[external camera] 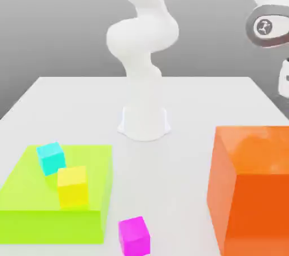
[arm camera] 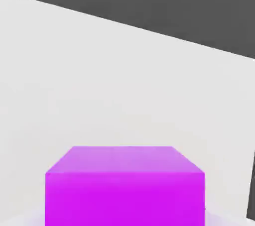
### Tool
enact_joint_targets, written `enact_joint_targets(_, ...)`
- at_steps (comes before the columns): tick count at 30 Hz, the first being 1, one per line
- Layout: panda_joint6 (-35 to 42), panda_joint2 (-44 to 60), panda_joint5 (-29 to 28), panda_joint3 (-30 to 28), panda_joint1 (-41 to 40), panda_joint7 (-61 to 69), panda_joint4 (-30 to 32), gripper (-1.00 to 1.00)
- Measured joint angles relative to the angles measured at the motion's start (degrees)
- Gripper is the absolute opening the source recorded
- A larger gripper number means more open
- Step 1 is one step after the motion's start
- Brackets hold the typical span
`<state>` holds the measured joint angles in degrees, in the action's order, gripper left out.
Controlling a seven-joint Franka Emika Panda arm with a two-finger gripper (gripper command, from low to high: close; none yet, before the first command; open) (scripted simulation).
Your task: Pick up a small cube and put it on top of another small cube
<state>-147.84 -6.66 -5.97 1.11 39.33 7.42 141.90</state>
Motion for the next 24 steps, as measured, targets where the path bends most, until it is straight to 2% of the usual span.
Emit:
enact_joint_targets(7, 8.17, -3.66, -1.96, -11.55, -11.10, 6.11, -2.52, -1.00)
enact_joint_targets(16, 15.12, -6.12, -2.41, -25.45, -24.50, 10.88, -1.05, -1.00)
enact_joint_targets(18, 14.18, -4.17, -0.97, -28.81, -27.37, 12.05, 0.56, -1.00)
enact_joint_targets(21, 8.22, 1.00, 2.13, -30.69, -28.11, 14.48, 2.76, -1.00)
enact_joint_targets(22, 6.41, 2.46, 2.97, -30.83, -28.24, 15.14, 3.32, 1.00)
enact_joint_targets(24, 6.41, 2.46, 2.97, -30.83, -28.23, 15.14, 3.32, 1.00)
